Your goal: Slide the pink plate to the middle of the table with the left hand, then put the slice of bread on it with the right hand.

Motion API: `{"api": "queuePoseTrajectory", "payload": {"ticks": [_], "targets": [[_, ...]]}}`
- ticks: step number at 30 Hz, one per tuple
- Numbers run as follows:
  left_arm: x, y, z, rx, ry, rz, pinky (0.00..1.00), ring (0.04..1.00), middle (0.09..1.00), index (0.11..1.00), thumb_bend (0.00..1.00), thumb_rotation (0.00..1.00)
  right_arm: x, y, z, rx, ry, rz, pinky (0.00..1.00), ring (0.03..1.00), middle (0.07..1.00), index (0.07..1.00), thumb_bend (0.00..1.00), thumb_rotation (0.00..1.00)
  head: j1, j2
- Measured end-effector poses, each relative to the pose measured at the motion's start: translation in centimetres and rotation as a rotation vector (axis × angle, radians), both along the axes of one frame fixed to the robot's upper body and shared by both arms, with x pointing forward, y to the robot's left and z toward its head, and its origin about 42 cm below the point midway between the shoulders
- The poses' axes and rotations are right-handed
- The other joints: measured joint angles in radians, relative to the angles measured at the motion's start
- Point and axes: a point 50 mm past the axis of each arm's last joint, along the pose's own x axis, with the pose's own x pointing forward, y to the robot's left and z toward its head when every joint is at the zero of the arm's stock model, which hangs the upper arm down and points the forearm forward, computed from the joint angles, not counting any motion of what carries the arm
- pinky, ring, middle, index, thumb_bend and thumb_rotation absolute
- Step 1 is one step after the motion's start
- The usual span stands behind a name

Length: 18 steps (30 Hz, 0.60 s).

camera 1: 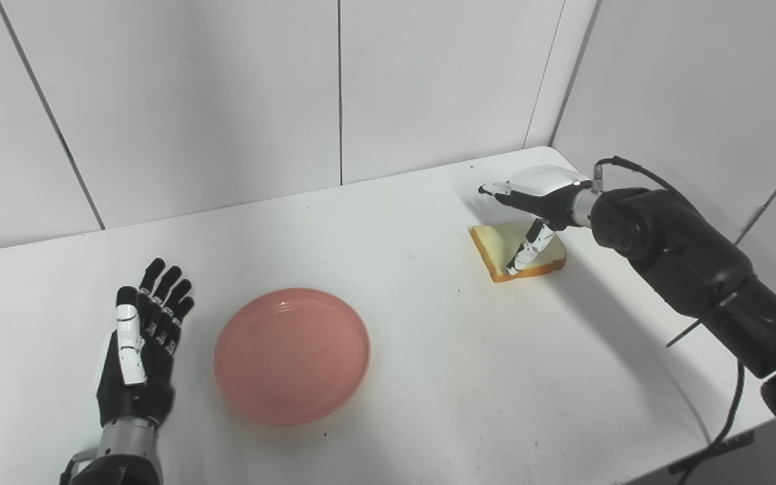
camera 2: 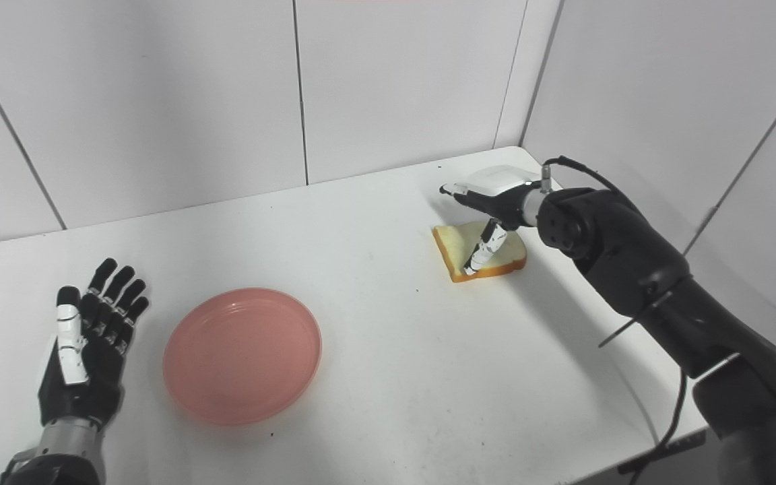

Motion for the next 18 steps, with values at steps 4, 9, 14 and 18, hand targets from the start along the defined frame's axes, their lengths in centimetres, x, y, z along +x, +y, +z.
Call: {"api": "queuePoseTrajectory", "payload": {"ticks": [4,9,14,18], "targets": [[-0.2,0.1,0.0,-0.001,-0.002,0.003,0.94,0.923,0.930,0.908,0.67,1.00,0.0,-0.3,-0.6,-0.023,0.038,-0.008,0.99,0.996,0.985,1.000,1.00,0.37,-0.002,0.002],[-0.2,0.1,0.0,-0.001,-0.002,0.003,0.95,0.919,0.930,0.907,0.67,0.99,0.0,-0.3,-0.7,-0.035,0.047,-0.012,0.99,0.989,0.980,0.998,1.00,0.34,-0.002,0.003],[-0.2,0.1,0.0,-0.001,-0.002,0.002,0.95,0.926,0.929,0.908,0.68,0.99,0.0,-0.6,-0.9,-0.039,0.054,-0.022,0.97,0.978,0.968,0.993,1.00,0.35,-0.003,0.005],[-0.2,0.1,0.0,-0.001,-0.002,0.003,0.94,0.922,0.926,0.903,0.68,0.98,0.0,-0.9,-1.2,-0.048,0.064,-0.031,0.97,0.982,0.969,0.992,1.00,0.35,-0.003,0.005]]}}
